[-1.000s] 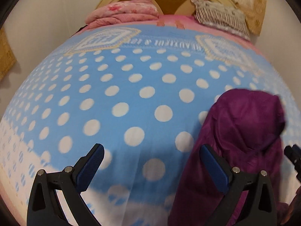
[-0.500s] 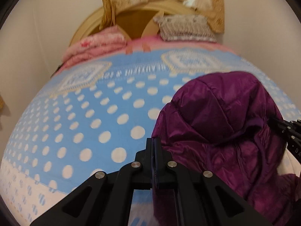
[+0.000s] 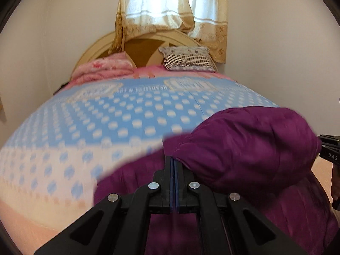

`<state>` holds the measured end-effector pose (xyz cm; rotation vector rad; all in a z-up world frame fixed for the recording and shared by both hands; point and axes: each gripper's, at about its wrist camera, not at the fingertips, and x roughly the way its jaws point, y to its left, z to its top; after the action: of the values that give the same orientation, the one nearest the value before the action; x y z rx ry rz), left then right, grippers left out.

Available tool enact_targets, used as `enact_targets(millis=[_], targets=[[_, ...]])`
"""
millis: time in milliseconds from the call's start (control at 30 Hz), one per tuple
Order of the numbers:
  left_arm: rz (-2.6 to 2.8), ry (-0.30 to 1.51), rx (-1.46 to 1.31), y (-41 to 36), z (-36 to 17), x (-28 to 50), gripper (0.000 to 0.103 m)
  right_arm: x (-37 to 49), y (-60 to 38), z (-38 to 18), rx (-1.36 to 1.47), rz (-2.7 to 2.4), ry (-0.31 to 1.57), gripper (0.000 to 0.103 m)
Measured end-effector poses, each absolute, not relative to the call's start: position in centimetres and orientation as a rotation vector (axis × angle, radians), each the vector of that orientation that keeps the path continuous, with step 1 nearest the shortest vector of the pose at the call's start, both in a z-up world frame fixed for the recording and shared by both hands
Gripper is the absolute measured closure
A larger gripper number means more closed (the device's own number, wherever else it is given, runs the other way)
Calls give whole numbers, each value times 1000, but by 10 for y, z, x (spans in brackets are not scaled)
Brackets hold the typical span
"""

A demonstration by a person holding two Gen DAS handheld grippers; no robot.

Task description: Fold large clothes

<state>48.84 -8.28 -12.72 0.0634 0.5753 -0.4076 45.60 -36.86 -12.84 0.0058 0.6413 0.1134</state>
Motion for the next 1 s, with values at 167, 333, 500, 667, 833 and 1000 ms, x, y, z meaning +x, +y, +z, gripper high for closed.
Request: enact_targets(millis=[167,333,500,667,833,1000], targets=[[-422,633,98,-86,-155,460,103,420,-369,-153,-14,114,721,100],[-374,625,129,-78,-151,446,103,415,-383,-157,-15,102,763,100],[-280,624,26,-65,-112,480,65,418,-385,-125,24,74,670,9],[-242,537,-40,-93,-85,510,3,457,-359,-95,47,80,661,34],[-159,717,150,-145,-129,536,3,505,-332,-124,44,144,844,54],[-217,821,245,-142,-190,489,2,483,-312,-181,-88,186,1039,54]])
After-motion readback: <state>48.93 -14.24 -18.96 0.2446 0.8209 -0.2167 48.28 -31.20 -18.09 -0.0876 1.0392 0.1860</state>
